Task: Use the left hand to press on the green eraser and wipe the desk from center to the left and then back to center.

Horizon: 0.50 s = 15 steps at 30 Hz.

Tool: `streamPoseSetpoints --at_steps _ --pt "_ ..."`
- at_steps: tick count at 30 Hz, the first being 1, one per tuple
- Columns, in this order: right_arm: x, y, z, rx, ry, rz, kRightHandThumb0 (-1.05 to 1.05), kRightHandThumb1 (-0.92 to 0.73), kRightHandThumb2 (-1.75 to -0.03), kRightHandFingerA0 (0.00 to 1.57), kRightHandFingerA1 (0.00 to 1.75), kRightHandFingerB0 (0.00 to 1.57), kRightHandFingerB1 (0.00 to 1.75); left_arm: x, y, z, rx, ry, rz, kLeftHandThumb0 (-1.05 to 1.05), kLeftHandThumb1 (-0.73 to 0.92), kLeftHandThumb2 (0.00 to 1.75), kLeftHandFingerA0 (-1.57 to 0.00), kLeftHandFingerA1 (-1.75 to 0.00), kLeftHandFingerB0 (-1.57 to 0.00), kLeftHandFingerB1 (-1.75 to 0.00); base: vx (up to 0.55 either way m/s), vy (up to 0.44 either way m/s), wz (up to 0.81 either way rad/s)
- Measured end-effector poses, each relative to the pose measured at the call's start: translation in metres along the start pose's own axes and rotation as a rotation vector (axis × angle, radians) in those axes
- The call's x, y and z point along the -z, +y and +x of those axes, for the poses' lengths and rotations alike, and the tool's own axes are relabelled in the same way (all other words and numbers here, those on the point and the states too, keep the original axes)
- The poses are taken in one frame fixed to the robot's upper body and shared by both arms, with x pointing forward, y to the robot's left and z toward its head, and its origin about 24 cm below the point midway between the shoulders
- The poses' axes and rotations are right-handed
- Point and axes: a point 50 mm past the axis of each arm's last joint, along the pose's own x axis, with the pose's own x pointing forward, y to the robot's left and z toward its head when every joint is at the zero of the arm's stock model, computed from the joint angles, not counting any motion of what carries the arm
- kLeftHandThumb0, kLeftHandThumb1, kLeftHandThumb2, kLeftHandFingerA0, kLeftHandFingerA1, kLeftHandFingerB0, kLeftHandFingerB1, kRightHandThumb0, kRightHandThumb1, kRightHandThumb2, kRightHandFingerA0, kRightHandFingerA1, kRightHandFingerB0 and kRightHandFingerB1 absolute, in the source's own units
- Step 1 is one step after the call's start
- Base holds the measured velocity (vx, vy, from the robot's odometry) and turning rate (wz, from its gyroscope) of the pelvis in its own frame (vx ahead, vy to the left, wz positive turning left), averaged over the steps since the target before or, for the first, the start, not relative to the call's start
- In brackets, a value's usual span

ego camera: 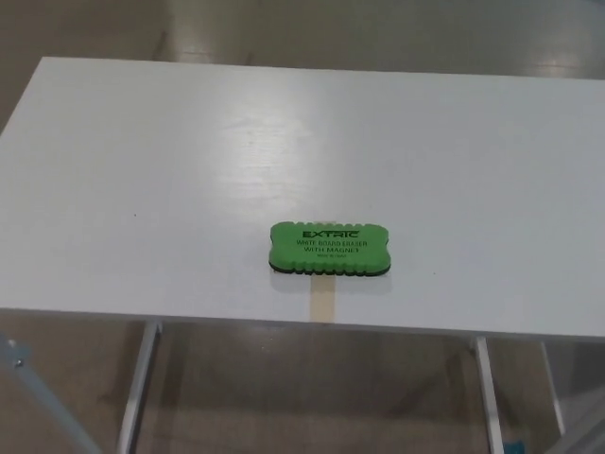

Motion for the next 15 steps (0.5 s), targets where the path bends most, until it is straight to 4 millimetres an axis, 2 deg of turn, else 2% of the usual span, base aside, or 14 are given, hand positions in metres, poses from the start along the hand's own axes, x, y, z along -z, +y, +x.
streamPoseSetpoints --at_steps 2,3,4,8,11,14,15 --pt "-0.002 0.000 0.001 0.004 -0.012 0.006 -0.46 -0.78 -0.65 0.66 0.43 0.53 0.37 -0.014 0.003 0.003 -0.013 -0.050 -0.015 -0.49 0.60 0.58 -0.52 -0.42 -0.41 -0.34 0.00 0.000 0.00" --pt "-0.004 0.000 0.001 0.013 -0.029 0.015 -0.46 -0.78 -0.65 0.66 0.43 0.53 0.37 -0.039 0.005 0.007 -0.028 -0.146 -0.036 -0.49 0.60 0.58 -0.52 -0.42 -0.41 -0.34 0.00 0.000 0.00" --pt "-0.004 -0.001 0.001 0.018 -0.034 0.018 -0.46 -0.78 -0.64 0.66 0.43 0.53 0.37 -0.051 0.006 0.008 -0.033 -0.190 -0.043 -0.51 0.60 0.58 -0.45 -0.40 -0.34 -0.32 0.00 0.000 0.00" --pt "-0.003 -0.003 0.000 0.042 -0.051 0.031 -0.46 -0.78 -0.64 0.66 0.43 0.53 0.37 -0.093 0.012 0.009 -0.038 -0.356 -0.070 -0.51 0.60 0.58 -0.40 -0.39 -0.30 -0.30 0.00 0.000 0.00" --pt "-0.002 -0.004 -0.002 0.060 -0.064 0.040 -0.46 -0.78 -0.64 0.66 0.44 0.53 0.37 -0.111 0.016 0.006 -0.021 -0.452 -0.074 -0.53 0.60 0.59 -0.34 -0.38 -0.27 -0.29 0.00 0.000 0.00" --pt "-0.003 -0.003 -0.002 0.073 -0.080 0.055 -0.46 -0.77 -0.64 0.66 0.45 0.54 0.37 -0.118 0.020 0.004 0.001 -0.506 -0.075 -0.61 0.54 0.56 -0.22 -0.36 -0.19 -0.27 0.00 0.000 0.00" --pt "-0.004 -0.003 -0.002 0.078 -0.089 0.063 -0.46 -0.77 -0.64 0.66 0.45 0.54 0.37 -0.121 0.022 0.003 0.010 -0.527 -0.076 -0.65 0.40 0.79 -0.02 -0.30 -0.07 -0.27 0.00 0.000 0.00"
